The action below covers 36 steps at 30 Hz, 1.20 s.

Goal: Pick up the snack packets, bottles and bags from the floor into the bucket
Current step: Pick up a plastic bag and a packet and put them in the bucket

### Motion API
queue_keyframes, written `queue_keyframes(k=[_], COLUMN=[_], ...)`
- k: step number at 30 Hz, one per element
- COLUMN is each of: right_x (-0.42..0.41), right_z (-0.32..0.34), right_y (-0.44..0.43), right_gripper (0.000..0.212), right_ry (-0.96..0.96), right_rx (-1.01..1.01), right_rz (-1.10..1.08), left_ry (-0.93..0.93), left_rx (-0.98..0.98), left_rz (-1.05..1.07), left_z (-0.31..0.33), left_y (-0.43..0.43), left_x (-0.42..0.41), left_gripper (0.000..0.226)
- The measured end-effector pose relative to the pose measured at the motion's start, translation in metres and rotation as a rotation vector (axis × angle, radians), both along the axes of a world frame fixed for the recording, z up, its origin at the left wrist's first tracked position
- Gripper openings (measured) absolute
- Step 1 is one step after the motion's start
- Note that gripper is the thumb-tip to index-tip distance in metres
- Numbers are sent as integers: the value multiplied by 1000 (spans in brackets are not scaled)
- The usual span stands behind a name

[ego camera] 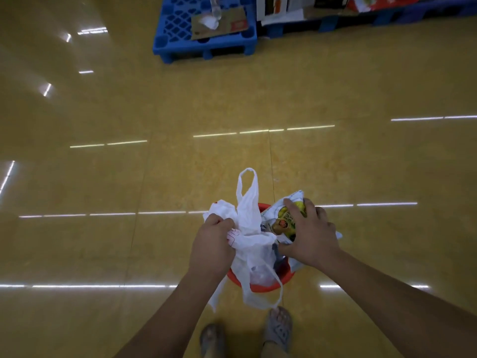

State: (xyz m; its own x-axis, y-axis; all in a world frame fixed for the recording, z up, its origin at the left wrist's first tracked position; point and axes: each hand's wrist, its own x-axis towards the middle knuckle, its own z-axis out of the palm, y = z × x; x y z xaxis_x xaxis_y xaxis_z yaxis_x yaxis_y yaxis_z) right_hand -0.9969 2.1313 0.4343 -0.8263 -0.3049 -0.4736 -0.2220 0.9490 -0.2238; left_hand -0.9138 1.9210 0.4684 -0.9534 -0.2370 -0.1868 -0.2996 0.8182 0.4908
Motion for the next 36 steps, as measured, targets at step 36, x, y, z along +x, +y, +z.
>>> queue_keyframes(k=[36], right_x=[-4], right_z=[-360], right_y=[-52], right_gripper=[120], right_ry=[-179], right_rx=[-83], right_rz=[-68], left_ry=[-336], left_rx=[-278], left_rz=[-744], left_z=[-361], left_y=[18], left_x=[59], left_gripper=[47])
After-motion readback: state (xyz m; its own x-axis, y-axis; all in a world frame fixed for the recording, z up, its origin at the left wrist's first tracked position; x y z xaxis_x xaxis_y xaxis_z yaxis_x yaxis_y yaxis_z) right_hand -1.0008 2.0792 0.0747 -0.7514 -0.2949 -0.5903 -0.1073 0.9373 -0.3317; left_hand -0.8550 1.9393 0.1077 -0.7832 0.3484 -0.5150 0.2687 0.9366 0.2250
